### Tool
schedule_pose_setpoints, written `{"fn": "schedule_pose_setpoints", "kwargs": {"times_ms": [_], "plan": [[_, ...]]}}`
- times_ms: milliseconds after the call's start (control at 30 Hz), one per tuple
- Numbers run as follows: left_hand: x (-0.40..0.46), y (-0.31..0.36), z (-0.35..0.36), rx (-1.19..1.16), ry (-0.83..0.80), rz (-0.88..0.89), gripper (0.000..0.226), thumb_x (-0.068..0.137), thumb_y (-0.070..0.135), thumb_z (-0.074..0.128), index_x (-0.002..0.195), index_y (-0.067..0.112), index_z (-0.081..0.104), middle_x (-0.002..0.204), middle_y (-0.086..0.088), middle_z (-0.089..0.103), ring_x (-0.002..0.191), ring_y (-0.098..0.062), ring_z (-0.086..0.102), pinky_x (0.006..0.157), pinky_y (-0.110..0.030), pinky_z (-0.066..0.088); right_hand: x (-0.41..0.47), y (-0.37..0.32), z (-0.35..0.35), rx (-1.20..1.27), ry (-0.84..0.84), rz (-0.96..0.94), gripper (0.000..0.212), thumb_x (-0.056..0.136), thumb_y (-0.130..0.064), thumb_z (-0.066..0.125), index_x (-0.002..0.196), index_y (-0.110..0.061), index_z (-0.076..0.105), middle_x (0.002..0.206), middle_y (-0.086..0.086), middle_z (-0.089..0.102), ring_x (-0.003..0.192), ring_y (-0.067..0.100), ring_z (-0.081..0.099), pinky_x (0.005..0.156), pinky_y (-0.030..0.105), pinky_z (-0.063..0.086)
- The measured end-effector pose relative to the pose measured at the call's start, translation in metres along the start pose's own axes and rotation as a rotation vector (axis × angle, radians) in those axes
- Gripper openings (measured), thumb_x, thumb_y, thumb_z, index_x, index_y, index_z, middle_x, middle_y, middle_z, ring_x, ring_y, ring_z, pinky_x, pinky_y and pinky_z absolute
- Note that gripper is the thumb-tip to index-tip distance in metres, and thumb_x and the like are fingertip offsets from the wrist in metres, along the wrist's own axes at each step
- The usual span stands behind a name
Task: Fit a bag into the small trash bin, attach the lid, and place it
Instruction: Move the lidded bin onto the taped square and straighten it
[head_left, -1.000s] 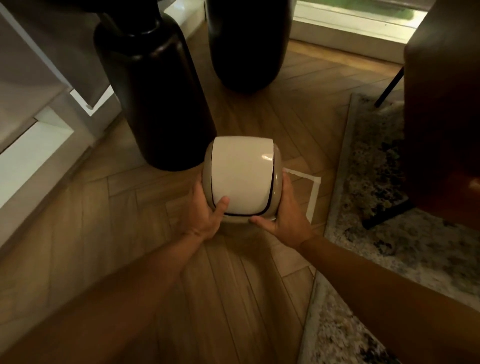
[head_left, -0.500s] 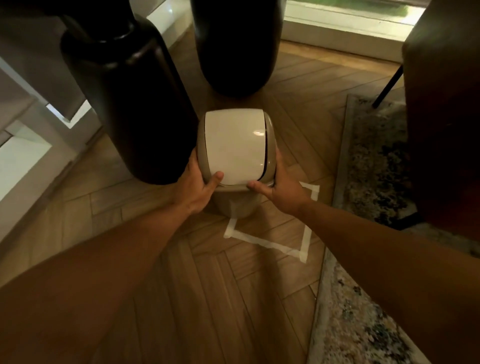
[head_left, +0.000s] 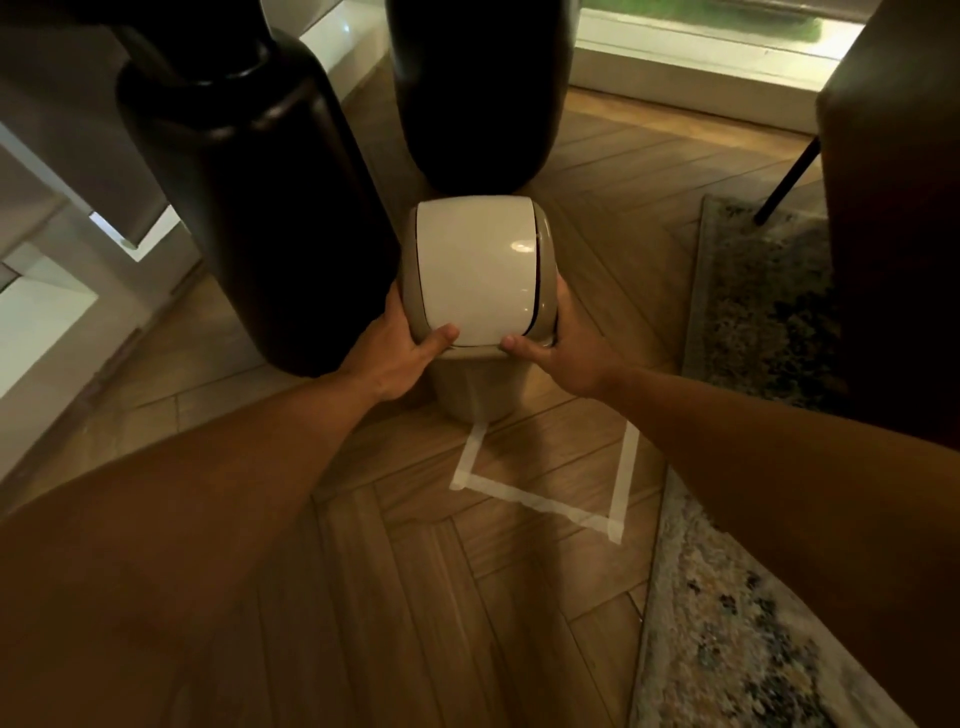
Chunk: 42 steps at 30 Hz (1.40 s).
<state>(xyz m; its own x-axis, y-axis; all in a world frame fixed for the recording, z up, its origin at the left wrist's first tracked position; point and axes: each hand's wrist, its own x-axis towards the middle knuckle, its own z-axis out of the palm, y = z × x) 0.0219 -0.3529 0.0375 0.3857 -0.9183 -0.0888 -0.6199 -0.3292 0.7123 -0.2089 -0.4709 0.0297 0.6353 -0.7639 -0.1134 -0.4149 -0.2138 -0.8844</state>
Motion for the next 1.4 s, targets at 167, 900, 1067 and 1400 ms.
{"fn": "schedule_pose_setpoints", "kwargs": {"times_ms": [167, 900, 1067, 1400], "plan": [[-0.001, 0.003, -0.009, -0.035, -0.092, -0.076, 0.104, 0.084, 0.074, 0.059, 0.162, 0.035, 0.002, 0.164, -0.005, 0.035, 0.150, -0.029, 0.036, 0.120, -0.048, 0.034, 0.000, -0.016, -0.014, -0.093, -0.106, 0.075, 0.132, 0.077, -0.056, 0.086, 0.168, -0.028, -0.005, 0.164, 0.001, 0.042, 0.150, 0.021, 0.044, 0.121, 0.049, 0.043], [-0.004, 0.031, -0.007, -0.326, 0.091, -0.200, 0.064, 0.104, 0.059, 0.032, 0.160, 0.029, 0.031, 0.152, -0.004, 0.051, 0.137, -0.026, 0.052, 0.105, -0.035, 0.045, -0.011, -0.043, -0.016, -0.048, 0.028, 0.243, 0.075, 0.100, -0.071, 0.034, 0.158, -0.023, 0.035, 0.146, 0.010, 0.060, 0.123, 0.032, 0.065, 0.103, 0.056, 0.055], [-0.005, 0.032, -0.005, -0.377, 0.121, -0.242, 0.070, 0.099, 0.066, 0.035, 0.157, 0.027, 0.037, 0.148, -0.005, 0.054, 0.132, -0.027, 0.055, 0.107, -0.044, 0.049, -0.007, -0.033, -0.016, 0.008, 0.051, 0.223, 0.059, 0.107, -0.055, 0.044, 0.151, -0.015, 0.040, 0.132, 0.014, 0.064, 0.108, 0.030, 0.069, 0.070, 0.034, 0.059], [-0.001, 0.033, -0.010, -0.400, 0.056, -0.257, 0.065, 0.101, 0.060, 0.042, 0.156, 0.026, 0.038, 0.149, -0.006, 0.054, 0.122, -0.027, 0.061, 0.083, -0.037, 0.059, -0.007, -0.035, -0.023, 0.032, 0.014, 0.241, 0.058, 0.108, -0.048, 0.048, 0.153, -0.012, 0.038, 0.117, 0.008, 0.061, 0.078, 0.013, 0.062, 0.048, 0.015, 0.050]]}}
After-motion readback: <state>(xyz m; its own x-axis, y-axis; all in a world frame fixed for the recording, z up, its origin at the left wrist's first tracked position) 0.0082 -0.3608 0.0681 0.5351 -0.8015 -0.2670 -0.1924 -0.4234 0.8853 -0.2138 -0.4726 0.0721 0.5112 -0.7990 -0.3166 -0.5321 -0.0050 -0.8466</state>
